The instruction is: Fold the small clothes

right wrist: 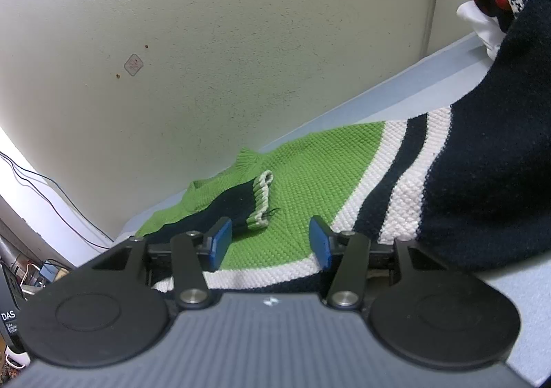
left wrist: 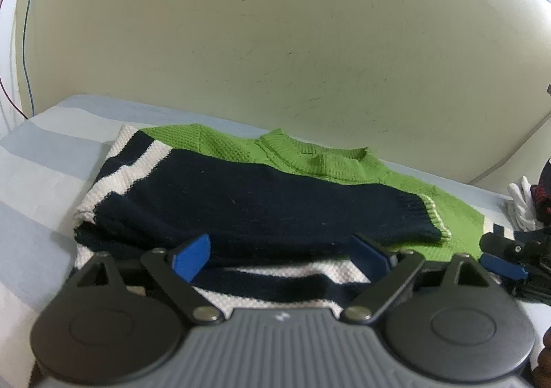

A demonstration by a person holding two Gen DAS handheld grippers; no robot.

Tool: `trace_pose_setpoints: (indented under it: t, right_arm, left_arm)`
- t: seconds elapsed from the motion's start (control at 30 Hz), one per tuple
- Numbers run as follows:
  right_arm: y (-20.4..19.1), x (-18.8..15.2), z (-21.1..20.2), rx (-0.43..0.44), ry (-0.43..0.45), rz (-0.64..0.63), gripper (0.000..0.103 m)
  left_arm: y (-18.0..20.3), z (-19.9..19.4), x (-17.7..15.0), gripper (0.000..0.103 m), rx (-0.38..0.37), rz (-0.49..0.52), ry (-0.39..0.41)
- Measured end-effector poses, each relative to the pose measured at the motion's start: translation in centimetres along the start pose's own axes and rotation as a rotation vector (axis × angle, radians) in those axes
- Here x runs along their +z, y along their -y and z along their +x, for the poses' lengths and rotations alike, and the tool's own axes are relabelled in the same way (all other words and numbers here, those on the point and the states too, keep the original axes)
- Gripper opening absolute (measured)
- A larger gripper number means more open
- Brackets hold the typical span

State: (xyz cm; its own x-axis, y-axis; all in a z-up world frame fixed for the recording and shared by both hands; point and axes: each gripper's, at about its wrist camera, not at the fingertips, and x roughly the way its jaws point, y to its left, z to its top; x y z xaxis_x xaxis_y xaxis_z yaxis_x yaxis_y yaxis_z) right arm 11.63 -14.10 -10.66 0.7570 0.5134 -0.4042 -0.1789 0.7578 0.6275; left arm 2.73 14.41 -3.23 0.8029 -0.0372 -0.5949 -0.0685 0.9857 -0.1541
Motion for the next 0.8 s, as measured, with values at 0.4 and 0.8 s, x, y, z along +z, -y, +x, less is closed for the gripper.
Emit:
trace_pose_setpoints:
  t: [0.4, 0.8]
  right_arm:
    - [-0.08, 0.08, -0.10, -0.003, 0.006, 0.004, 0.055]
    - [-0.23, 0.07, -0.25, -0.005, 0.007, 0.004, 0.056]
  left_arm:
    - [-0.05, 0.27, 0.17, 0.102, -0.003, 0.014, -0.027]
    - [0.22, 0.36, 0.08, 0.103, 0.010, 0.049, -0.045]
